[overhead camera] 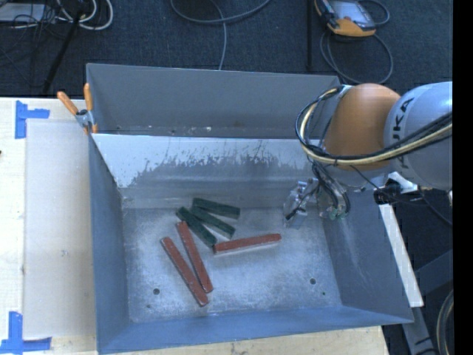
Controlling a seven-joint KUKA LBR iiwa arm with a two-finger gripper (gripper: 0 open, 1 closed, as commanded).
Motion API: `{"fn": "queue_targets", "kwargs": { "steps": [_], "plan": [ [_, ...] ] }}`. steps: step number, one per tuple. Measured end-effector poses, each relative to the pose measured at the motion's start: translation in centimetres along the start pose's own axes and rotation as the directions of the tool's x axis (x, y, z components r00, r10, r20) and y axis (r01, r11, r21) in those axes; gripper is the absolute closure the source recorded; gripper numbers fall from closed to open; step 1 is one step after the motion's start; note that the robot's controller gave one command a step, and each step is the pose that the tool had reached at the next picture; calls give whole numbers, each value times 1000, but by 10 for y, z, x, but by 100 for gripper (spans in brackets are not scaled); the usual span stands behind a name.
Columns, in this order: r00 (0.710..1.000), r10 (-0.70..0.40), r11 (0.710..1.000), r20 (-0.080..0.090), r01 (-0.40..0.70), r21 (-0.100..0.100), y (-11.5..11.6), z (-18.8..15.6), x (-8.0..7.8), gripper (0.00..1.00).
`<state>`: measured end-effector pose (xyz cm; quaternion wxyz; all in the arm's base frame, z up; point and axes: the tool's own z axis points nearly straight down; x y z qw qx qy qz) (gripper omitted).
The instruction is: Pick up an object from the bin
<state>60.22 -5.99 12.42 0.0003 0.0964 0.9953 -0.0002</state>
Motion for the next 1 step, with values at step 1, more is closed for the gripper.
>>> {"fn": "queue_targets", "kwargs": {
  "steps": [1],
  "plan": [
    [1000, -1, 1000, 0, 1, 0, 0, 0, 0, 0]
  ]
}}
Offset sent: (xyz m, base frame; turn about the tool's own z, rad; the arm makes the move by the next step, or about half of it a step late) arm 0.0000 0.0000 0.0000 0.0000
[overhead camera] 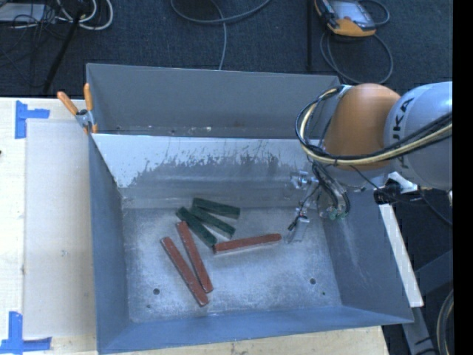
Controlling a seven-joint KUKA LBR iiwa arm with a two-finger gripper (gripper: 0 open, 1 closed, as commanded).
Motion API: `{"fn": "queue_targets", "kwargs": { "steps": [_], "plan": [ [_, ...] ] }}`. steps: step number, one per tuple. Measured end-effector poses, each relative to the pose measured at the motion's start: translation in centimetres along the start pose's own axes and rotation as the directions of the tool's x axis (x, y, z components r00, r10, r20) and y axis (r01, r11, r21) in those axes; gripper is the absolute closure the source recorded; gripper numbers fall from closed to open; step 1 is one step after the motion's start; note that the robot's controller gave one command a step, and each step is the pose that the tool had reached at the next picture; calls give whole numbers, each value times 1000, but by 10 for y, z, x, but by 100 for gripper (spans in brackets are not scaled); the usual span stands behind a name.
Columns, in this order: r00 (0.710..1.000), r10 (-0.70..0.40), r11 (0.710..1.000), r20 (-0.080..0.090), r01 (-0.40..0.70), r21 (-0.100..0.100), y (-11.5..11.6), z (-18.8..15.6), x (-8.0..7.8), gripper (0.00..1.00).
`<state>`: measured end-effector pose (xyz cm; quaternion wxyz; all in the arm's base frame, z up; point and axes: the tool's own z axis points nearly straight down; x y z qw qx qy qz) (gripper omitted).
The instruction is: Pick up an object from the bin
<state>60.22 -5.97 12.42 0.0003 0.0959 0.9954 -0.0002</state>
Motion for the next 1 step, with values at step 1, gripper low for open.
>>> {"fn": "queue_targets", "kwargs": {
  "steps": [1],
  "plan": [
    [996, -87, 996, -8, 87, -1, 30, 58, 32, 0]
  ]
}}
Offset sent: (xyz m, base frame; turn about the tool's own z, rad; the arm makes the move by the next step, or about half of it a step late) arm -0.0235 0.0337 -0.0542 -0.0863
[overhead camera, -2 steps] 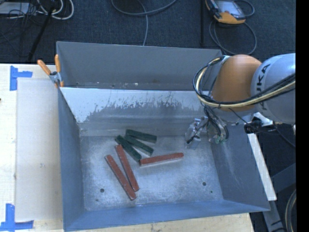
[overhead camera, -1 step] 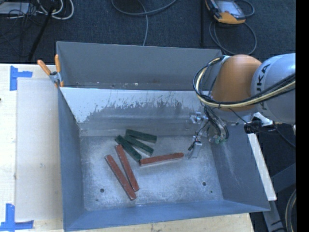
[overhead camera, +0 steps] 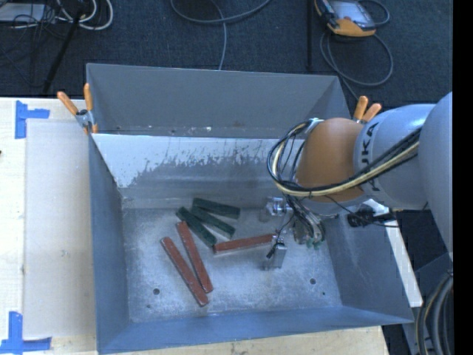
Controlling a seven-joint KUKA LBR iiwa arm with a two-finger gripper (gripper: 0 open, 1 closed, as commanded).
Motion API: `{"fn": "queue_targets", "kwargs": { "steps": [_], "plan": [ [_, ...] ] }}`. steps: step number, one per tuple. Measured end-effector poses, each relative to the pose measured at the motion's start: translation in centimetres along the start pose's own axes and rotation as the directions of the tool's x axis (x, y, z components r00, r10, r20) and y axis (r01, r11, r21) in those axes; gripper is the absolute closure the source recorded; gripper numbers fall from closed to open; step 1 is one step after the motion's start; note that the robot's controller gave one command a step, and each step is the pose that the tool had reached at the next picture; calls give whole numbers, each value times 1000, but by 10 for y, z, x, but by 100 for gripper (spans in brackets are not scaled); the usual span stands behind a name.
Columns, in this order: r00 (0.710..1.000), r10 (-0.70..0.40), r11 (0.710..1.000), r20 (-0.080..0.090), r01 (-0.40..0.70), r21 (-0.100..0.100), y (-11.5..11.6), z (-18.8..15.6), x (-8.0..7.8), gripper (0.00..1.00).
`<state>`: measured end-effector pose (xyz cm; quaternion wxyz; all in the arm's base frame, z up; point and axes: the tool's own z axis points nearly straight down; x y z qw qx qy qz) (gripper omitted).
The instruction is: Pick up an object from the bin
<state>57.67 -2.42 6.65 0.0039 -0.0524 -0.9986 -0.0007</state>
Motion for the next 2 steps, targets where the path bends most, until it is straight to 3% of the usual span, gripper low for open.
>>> {"fn": "queue_targets", "kwargs": {
  "steps": [1, 2],
  "plan": [
    [1000, 0, 1000, 6, 0, 1, -1, -3, -2, 100],
    [1000, -1, 1000, 6, 1, 1, -1, -3, -2, 0]
  ]
}}
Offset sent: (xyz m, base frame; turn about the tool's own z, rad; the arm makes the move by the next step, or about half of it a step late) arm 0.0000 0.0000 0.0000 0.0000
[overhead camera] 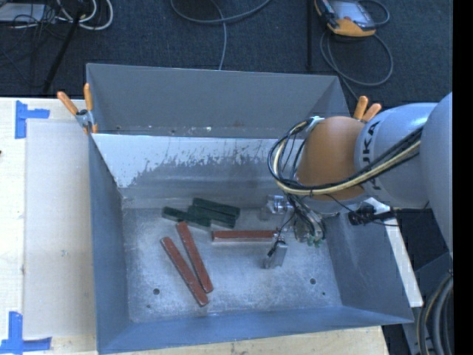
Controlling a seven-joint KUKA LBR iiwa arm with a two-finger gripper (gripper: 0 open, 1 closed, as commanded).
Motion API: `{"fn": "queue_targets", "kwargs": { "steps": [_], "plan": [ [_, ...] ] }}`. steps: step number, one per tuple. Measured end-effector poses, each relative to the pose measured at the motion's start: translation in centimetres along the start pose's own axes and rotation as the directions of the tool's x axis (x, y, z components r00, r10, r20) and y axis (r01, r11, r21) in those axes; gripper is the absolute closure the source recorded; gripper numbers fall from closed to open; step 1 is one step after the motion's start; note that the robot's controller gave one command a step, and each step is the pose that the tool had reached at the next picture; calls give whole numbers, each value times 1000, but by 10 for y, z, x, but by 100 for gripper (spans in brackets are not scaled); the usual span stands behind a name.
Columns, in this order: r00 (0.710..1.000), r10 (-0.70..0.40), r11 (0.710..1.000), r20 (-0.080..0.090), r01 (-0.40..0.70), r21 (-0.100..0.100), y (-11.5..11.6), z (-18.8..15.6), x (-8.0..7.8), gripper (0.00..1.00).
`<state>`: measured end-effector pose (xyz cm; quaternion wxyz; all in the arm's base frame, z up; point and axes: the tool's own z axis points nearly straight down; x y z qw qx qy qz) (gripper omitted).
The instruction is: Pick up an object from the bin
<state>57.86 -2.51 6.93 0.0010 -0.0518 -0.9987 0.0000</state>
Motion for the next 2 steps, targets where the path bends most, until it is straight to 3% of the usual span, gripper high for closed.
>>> {"fn": "queue_targets", "kwargs": {
  "steps": [1, 2],
  "plan": [
    [1000, 0, 1000, 0, 0, 0, 0, 0, 0, 100],
    [998, -60, 998, 10, 60, 0, 3, -148, 14, 100]
  ]
}}
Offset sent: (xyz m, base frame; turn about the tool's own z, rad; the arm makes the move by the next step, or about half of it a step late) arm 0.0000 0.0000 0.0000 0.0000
